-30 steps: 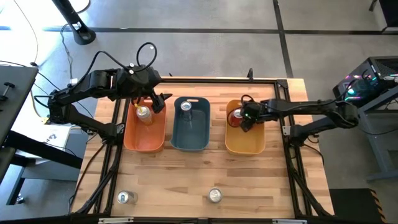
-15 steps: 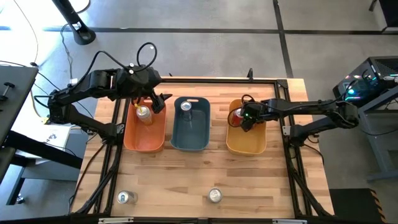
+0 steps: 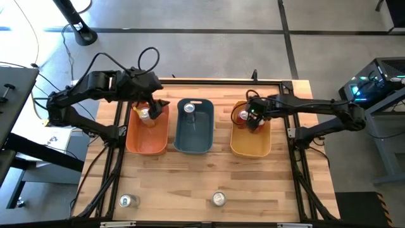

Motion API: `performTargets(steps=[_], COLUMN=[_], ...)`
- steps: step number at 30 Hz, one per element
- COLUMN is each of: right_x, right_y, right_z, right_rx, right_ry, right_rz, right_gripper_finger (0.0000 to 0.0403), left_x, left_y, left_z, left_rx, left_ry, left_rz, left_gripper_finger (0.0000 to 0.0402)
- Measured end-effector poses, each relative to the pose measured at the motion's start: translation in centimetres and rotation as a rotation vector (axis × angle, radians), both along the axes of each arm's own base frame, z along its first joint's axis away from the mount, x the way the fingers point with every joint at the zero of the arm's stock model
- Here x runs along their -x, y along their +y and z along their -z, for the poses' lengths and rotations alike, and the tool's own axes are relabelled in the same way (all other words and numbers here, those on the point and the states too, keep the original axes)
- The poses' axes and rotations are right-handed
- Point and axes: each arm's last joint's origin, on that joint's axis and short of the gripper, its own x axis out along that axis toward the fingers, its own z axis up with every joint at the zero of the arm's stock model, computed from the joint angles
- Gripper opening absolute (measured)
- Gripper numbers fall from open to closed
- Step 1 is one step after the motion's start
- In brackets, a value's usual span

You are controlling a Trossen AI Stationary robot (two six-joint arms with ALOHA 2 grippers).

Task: Sort soda cans
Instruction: Put the red soda can into the yellow bin, then put the blue soda can into the blue bin

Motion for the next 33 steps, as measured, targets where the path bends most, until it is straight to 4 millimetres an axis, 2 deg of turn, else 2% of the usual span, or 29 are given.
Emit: performTargets(steps=[7,11,15,20,25,30,33], right_x=[-0.8,-1.4,-2.0,-2.8,-3.6,-4.7,-5.0], right_y=[0.0,1.2,2.7,4.1,4.8,5.2,5.5], right_z=[-4.7,-7.0,-8.0,-7.7,-6.2,-4.2,-2.9], right_rx=[0.102,0.14,0.15,0.158,0.168,0.12,0.043], right_ry=[-0.098,-0.22,-0.294,-0.353,-0.399,-0.502,-0.561], right_rz=[-0.112,-0.22,-0.26,-0.299,-0.366,-0.449,-0.472], right_gripper_finger=[0.0364,0.0365,0.0365,0.0365,0.0365,0.0365,0.0365], left_x=[1.3,0.9,0.2,0.3,1.2,-0.8,-1.0], left_y=[-1.0,-1.9,-3.4,-5.7,-8.2,-12.2,-14.6], left_z=[-0.7,-0.6,-0.6,0.3,3.2,5.1,7.5], left_rx=[0.168,0.216,0.302,0.427,0.538,0.696,0.722], left_ry=[-0.082,-0.085,-0.104,-0.012,0.343,0.369,0.517], left_rz=[0.062,0.107,0.193,0.168,-0.068,-0.098,-0.128], left_gripper_finger=[0.0321,0.0321,0.0321,0.0321,0.0321,0.0321,0.0321])
